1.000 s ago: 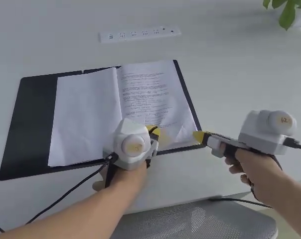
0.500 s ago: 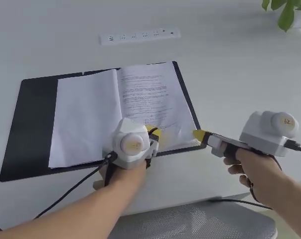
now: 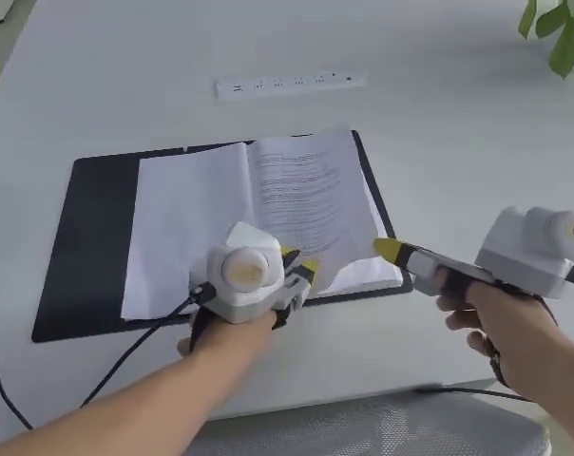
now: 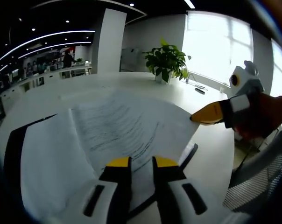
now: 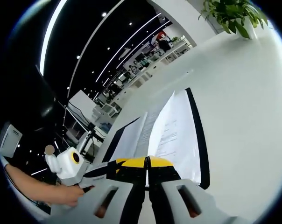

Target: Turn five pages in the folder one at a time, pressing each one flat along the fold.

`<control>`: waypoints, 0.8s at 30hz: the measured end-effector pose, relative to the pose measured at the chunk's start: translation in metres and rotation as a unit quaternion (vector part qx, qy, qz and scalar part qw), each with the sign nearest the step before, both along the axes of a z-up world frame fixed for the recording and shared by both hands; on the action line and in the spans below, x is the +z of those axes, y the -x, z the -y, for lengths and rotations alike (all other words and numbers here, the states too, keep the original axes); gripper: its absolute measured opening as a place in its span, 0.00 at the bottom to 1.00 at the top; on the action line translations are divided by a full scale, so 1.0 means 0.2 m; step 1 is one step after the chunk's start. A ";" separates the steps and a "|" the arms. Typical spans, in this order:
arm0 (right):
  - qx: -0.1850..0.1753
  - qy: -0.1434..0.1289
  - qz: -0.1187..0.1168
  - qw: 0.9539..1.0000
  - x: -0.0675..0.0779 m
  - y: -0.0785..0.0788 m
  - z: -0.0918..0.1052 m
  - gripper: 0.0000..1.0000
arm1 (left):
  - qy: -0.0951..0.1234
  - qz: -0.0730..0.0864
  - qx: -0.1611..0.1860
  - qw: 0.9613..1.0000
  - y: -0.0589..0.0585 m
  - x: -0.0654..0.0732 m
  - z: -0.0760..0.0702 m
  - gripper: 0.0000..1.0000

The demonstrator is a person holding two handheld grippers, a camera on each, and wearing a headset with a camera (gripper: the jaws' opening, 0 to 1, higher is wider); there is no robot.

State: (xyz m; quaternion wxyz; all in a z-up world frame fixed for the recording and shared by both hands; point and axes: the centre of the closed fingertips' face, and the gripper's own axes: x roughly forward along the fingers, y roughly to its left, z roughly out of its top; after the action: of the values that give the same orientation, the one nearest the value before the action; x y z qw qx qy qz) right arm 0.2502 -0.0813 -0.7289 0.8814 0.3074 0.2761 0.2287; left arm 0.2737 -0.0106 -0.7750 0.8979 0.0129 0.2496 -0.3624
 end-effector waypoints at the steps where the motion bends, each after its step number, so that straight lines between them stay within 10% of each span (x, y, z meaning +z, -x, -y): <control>1: 0.004 -0.005 0.007 1.000 0.03 0.00 -0.03 0.00 | 0.003 0.003 0.003 1.000 0.00 0.02 -0.03 0.16; 24: 0.102 -0.070 0.059 0.991 0.29 -0.01 -0.64 0.00 | 0.007 0.031 0.060 0.998 0.13 0.29 -0.73 0.15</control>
State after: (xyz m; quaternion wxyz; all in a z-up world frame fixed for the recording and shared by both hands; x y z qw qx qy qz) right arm 0.2524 0.0477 -0.6705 0.8449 0.3242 0.2365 0.3537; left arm 0.2474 0.1362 -0.7178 0.9252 0.0027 0.2197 -0.3093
